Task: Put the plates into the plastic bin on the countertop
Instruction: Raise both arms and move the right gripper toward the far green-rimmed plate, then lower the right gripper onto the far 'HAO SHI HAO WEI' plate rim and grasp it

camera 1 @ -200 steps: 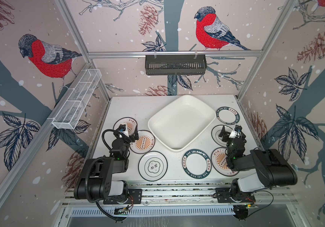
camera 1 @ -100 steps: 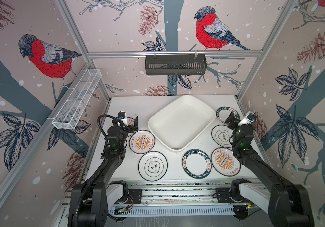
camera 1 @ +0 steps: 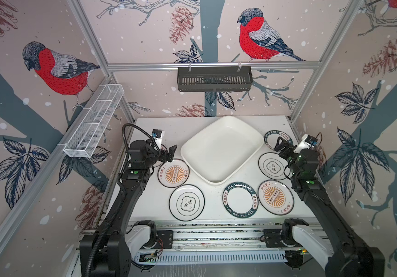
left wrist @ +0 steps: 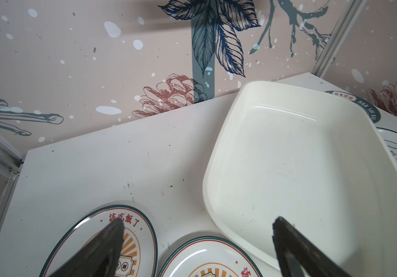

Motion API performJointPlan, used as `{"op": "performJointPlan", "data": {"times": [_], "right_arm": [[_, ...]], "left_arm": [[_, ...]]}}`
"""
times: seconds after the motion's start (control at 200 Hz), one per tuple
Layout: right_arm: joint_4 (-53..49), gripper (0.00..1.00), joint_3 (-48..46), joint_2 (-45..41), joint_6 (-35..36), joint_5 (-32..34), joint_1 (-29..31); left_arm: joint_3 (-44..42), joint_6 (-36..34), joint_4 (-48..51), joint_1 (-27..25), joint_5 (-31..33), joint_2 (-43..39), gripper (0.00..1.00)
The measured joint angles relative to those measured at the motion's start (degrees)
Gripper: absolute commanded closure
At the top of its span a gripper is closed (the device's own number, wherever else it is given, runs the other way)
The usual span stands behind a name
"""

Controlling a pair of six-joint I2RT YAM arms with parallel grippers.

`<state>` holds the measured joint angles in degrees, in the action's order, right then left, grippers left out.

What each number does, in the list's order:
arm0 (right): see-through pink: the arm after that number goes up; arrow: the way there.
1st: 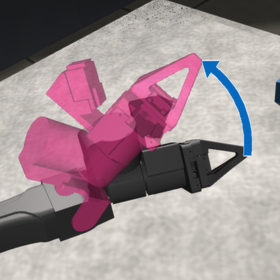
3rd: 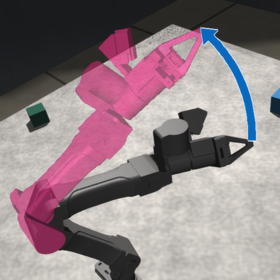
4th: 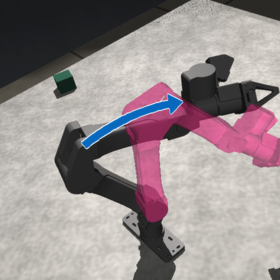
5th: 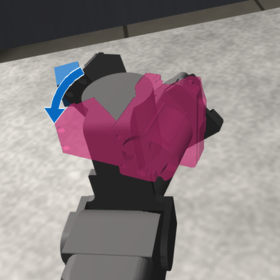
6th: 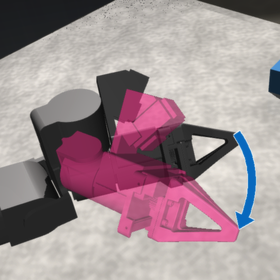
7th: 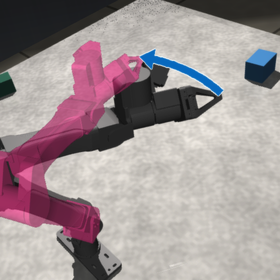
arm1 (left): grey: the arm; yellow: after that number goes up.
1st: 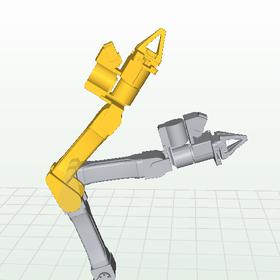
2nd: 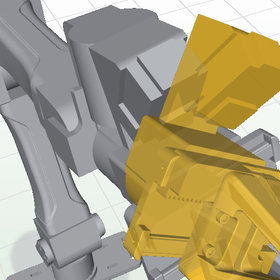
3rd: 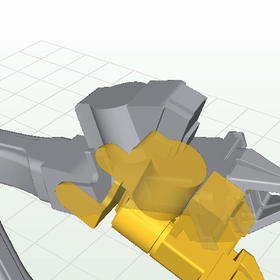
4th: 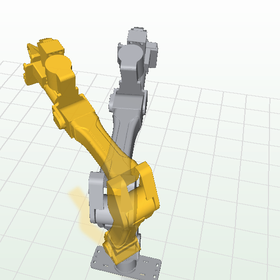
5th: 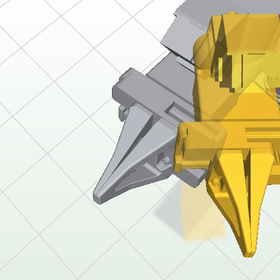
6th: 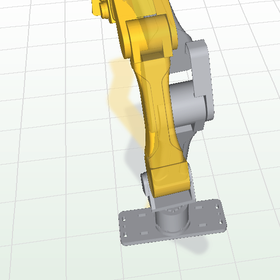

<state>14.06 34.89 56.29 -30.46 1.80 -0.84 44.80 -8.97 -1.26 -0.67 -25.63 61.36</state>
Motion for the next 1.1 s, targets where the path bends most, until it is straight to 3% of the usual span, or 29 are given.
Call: {"op": "performJointPlan", "data": {"times": [0.08,0.455,0.68,0.931,1.101], "right_arm": [[-2.2,0.02,3.3,4.5,-1.3,-2.4,-1.9],[-5.1,0.26,9.6,20.4,-7.1,-8.6,-11.7],[-7.3,0.26,13.5,30.8,-8.3,-12.1,-15.3],[-7.5,0.26,14.4,36.8,-8.3,-13.7,-17.4],[-5.8,0.31,15.3,41.4,-8.8,-15.7,-18.5]], "left_arm": [[2.0,0.0,2.6,0.0,-1.2,0.4,0.04],[2.7,-0.1,6.8,-0.2,-3.6,1.5,0.03],[2.6,-1.6,7.7,-0.8,-6.5,2.4,0.03],[2.3,-2.3,6.9,-0.9,-7.5,4.8,0.03],[0.7,-2.4,4.9,-1.1,-8.4,6.6,0.03]]}}
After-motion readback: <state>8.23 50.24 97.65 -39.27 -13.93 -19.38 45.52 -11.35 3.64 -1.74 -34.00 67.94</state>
